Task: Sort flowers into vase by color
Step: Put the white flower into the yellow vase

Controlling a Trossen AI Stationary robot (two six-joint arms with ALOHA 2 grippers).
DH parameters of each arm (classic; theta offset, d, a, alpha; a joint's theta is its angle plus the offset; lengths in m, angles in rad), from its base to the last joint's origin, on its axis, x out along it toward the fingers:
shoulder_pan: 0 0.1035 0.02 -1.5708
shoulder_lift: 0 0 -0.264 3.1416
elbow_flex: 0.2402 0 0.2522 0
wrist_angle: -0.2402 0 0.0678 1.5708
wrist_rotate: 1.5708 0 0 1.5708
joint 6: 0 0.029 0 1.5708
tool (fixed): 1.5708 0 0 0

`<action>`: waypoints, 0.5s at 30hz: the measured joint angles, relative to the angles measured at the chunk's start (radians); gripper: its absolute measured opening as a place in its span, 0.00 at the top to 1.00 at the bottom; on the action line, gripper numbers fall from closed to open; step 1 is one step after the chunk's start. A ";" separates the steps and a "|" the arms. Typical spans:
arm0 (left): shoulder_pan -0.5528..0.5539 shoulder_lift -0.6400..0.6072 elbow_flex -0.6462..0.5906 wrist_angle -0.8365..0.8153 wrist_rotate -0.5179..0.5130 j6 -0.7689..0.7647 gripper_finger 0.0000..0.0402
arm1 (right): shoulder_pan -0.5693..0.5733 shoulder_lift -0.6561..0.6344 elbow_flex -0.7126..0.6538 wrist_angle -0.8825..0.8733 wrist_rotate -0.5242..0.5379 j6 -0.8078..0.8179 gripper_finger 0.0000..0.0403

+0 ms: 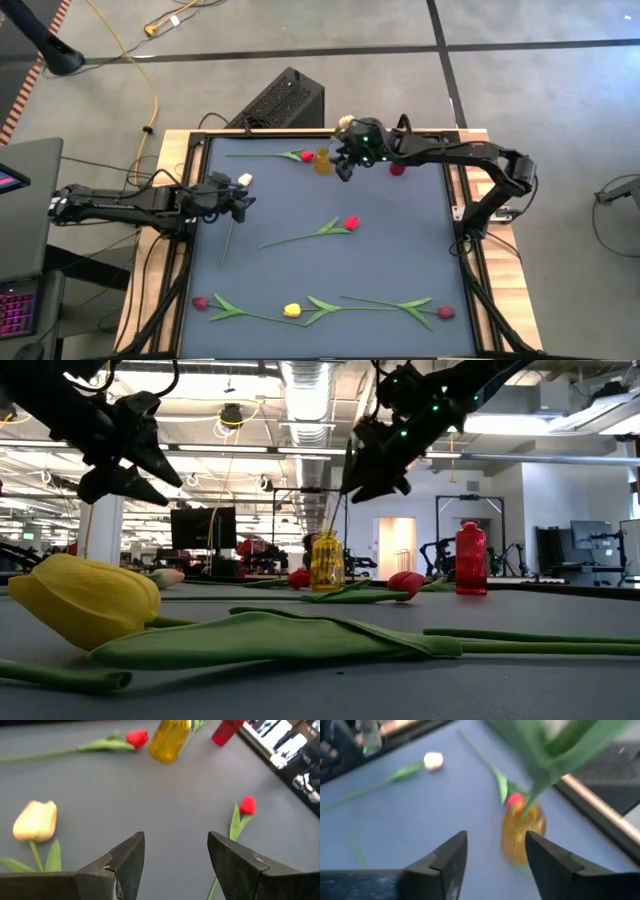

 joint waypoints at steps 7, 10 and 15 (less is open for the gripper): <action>0.000 0.037 0.000 -0.044 0.188 -0.018 0.49 | 0.034 -0.092 0.000 -0.217 -0.042 0.019 0.35; 0.000 0.084 0.001 -0.071 0.242 -0.054 0.49 | 0.069 -0.130 0.000 -0.283 -0.043 0.034 0.35; 0.000 0.181 0.036 -0.114 0.283 -0.063 0.49 | 0.129 -0.177 0.000 -0.305 -0.043 0.067 0.35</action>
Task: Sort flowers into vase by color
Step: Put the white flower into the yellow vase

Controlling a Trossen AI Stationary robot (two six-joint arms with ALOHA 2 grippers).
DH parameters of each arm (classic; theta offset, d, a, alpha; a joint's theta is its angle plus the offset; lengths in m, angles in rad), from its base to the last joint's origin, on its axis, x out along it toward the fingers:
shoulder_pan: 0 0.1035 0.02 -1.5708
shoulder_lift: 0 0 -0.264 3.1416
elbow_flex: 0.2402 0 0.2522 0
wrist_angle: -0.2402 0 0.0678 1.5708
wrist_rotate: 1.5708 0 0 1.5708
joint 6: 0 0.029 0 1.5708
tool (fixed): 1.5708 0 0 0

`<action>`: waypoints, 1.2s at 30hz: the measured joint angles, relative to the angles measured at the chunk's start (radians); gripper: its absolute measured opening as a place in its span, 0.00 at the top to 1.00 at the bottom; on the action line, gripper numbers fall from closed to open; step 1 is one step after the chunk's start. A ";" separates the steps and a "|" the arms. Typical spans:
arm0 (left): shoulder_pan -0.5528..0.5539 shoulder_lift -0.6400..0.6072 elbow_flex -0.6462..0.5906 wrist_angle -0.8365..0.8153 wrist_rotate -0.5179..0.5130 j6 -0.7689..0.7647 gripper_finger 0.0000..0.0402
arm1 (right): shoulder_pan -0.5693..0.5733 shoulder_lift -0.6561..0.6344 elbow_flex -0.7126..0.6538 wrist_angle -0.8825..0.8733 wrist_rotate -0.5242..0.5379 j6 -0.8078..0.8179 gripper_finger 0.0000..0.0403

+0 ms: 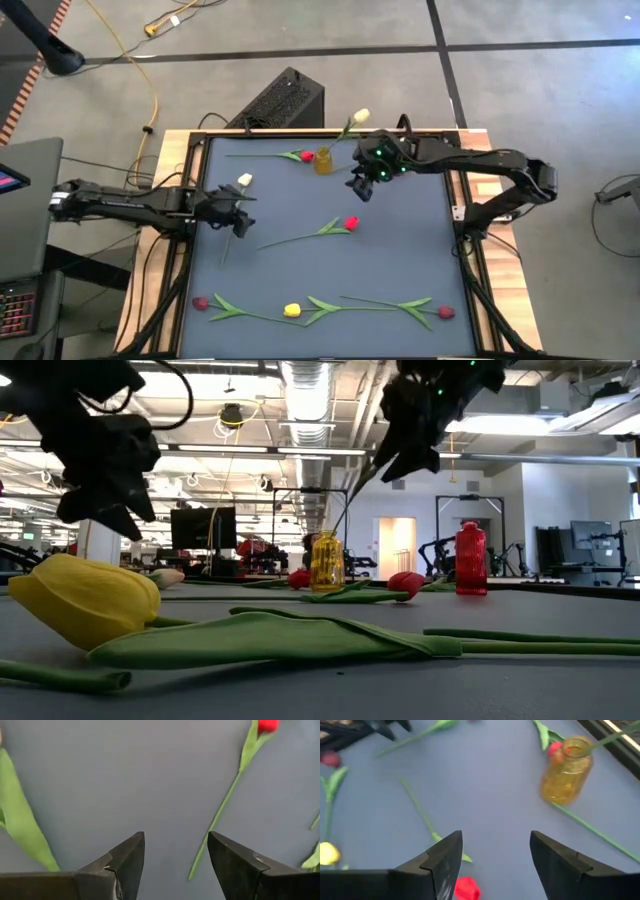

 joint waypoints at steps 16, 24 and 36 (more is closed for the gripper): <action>0.027 0.232 0.196 -0.465 -0.096 -0.167 0.49 | 0.182 -0.012 0.000 -0.049 0.004 0.103 0.35; 0.090 0.232 0.080 -0.333 -0.018 -0.188 0.49 | 0.241 -0.012 0.000 -0.042 0.009 0.109 0.35; 0.103 0.229 -0.069 -0.107 0.047 -0.187 0.49 | 0.236 -0.012 0.000 -0.042 0.031 0.126 0.35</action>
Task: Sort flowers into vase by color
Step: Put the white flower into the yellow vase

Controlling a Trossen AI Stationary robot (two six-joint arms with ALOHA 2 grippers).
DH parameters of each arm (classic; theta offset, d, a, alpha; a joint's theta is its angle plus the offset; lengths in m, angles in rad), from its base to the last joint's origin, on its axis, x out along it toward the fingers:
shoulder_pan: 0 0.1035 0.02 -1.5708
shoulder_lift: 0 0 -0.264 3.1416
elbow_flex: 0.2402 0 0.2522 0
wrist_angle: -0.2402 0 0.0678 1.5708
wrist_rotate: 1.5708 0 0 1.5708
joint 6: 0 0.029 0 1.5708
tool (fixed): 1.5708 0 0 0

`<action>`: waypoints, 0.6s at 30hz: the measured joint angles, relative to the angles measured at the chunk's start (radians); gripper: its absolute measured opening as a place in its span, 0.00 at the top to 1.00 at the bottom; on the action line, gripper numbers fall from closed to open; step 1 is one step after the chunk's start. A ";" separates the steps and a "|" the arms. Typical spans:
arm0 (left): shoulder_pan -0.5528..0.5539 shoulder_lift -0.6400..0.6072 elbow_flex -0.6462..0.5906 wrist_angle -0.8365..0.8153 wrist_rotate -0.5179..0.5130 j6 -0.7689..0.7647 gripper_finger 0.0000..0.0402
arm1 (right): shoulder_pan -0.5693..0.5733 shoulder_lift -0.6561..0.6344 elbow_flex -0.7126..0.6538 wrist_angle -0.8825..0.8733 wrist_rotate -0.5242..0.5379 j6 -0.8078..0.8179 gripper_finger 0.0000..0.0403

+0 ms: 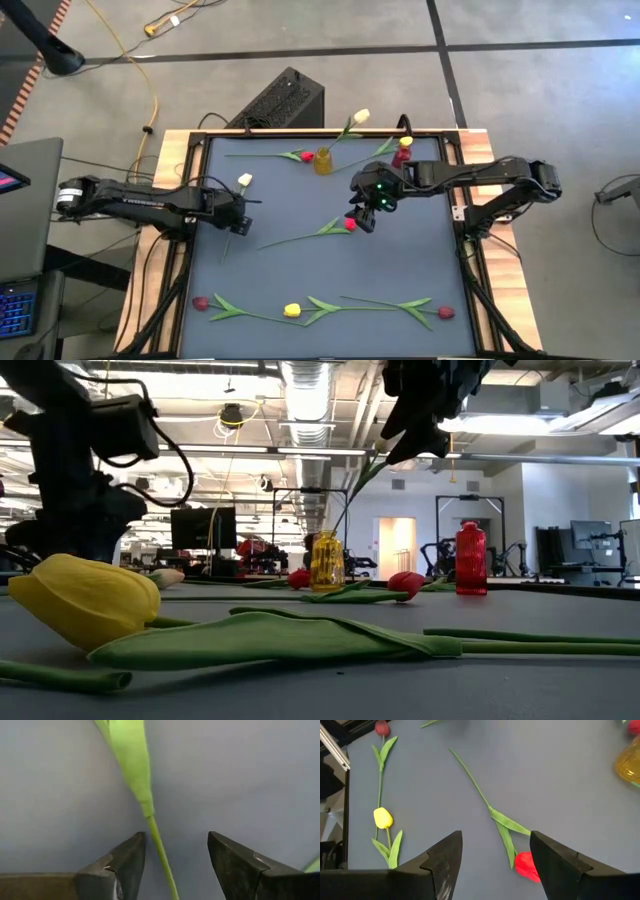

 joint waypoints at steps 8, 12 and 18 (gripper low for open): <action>0.000 -0.002 -0.001 -0.014 -0.013 0.033 0.61 | -0.016 0.000 0.000 0.000 0.000 -0.005 0.35; 0.000 0.000 0.005 -0.023 -0.034 0.054 0.81 | -0.022 0.000 0.000 -0.003 0.000 -0.004 0.35; 0.000 -0.008 0.092 0.002 -0.047 0.124 0.98 | -0.025 0.000 0.000 -0.008 -0.001 -0.002 0.35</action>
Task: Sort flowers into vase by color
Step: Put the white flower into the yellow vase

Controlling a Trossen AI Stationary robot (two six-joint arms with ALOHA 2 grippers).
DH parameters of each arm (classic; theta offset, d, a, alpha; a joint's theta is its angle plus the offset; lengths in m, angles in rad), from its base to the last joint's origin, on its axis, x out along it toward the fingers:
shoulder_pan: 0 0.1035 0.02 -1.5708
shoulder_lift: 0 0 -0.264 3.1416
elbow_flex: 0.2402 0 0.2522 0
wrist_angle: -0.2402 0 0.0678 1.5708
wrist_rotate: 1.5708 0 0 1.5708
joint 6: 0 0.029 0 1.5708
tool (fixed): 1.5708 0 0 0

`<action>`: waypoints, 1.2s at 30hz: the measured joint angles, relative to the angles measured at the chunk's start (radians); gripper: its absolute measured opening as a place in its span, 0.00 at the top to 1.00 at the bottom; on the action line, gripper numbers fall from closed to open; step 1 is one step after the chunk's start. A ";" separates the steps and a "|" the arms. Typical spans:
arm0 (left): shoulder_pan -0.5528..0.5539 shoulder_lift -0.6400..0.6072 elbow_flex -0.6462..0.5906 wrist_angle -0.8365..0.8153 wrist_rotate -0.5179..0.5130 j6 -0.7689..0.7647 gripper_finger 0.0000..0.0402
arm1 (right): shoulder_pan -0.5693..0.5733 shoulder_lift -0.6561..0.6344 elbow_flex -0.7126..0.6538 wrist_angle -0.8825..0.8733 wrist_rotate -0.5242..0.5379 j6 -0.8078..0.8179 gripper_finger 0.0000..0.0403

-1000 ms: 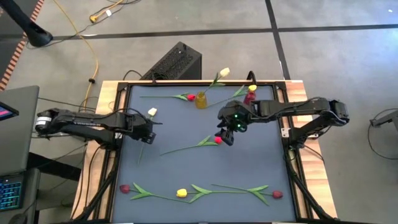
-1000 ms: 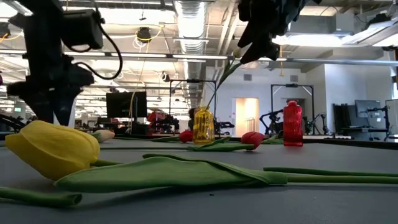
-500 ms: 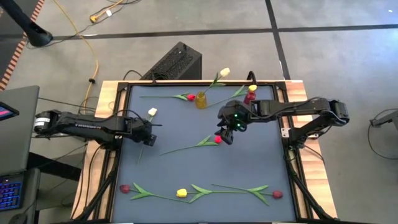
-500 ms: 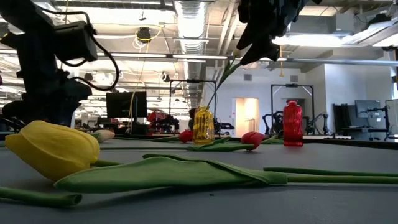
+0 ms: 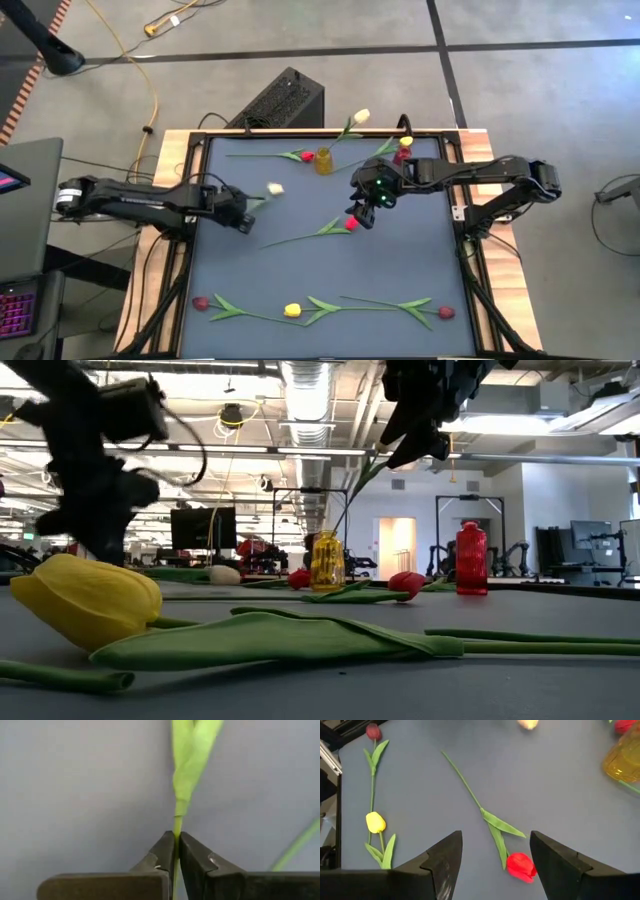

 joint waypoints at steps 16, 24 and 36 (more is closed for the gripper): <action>0.137 -0.031 0.292 0.658 0.002 0.567 1.00 | 0.047 0.000 0.000 -0.023 -0.004 0.126 0.35; 0.370 0.071 0.291 0.911 0.311 0.552 1.00 | 0.151 0.000 0.000 -0.141 0.026 0.280 0.35; 0.448 0.314 0.290 1.294 0.530 0.448 1.00 | 0.268 0.000 0.000 -0.181 0.138 0.449 0.35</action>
